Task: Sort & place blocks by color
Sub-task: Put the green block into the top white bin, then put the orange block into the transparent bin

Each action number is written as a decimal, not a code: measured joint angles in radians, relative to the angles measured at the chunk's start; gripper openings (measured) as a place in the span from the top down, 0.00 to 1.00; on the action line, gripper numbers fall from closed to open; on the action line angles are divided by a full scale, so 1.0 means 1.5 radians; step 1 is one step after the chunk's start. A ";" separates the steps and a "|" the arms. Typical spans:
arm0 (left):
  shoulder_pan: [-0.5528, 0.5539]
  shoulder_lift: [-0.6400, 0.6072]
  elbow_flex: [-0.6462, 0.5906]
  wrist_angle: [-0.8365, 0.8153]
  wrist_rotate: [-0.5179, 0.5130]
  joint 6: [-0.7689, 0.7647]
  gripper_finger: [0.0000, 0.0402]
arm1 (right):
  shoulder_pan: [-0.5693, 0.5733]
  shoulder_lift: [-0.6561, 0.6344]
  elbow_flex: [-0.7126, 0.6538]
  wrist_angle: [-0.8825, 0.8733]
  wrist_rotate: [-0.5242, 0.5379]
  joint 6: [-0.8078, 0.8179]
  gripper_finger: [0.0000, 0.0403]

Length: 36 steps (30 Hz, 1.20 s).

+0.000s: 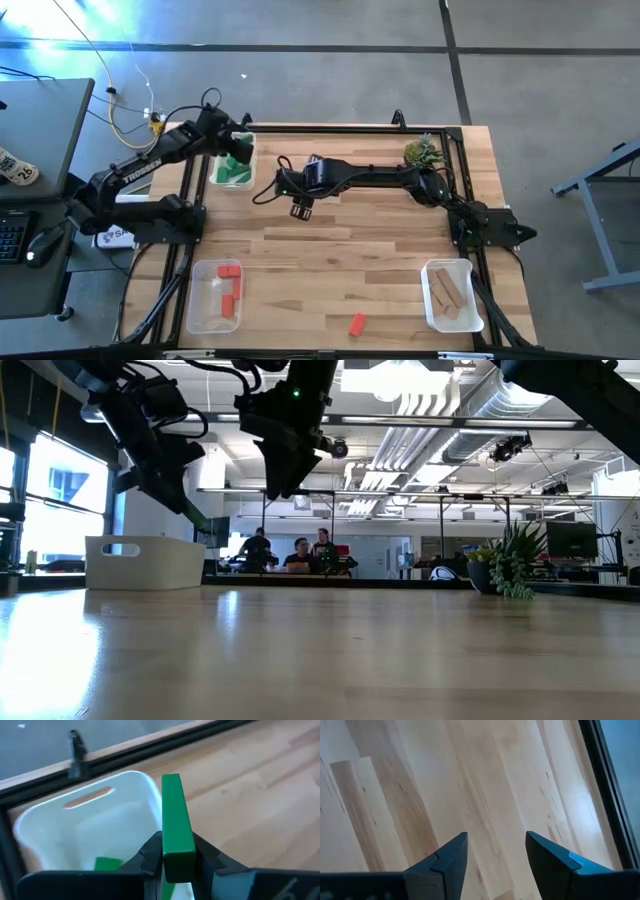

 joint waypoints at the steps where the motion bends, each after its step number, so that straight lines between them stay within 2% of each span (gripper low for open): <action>1: 0.010 -0.001 0.000 -0.002 0.000 0.000 0.88 | -0.001 0.000 0.000 0.000 0.002 -0.001 0.54; 7: 0.036 0.001 0.000 -0.024 0.014 0.029 0.88 | -0.005 0.000 0.000 -0.005 -0.006 0.017 0.54; 13: 0.034 0.002 0.000 -0.026 0.015 0.030 0.87 | -0.005 0.001 0.000 -0.037 -0.070 0.105 0.54; 18: 0.034 0.002 0.000 -0.026 0.015 0.030 0.82 | 0.002 0.001 0.000 -0.073 -0.118 0.157 0.54; 29: 0.034 0.003 0.000 -0.023 0.016 0.030 0.67 | 0.052 0.001 0.000 -0.143 -0.148 0.244 0.54; 36: 0.034 -0.008 0.000 -0.016 0.022 0.064 0.65 | 0.100 0.001 0.000 -0.170 -0.150 0.261 0.54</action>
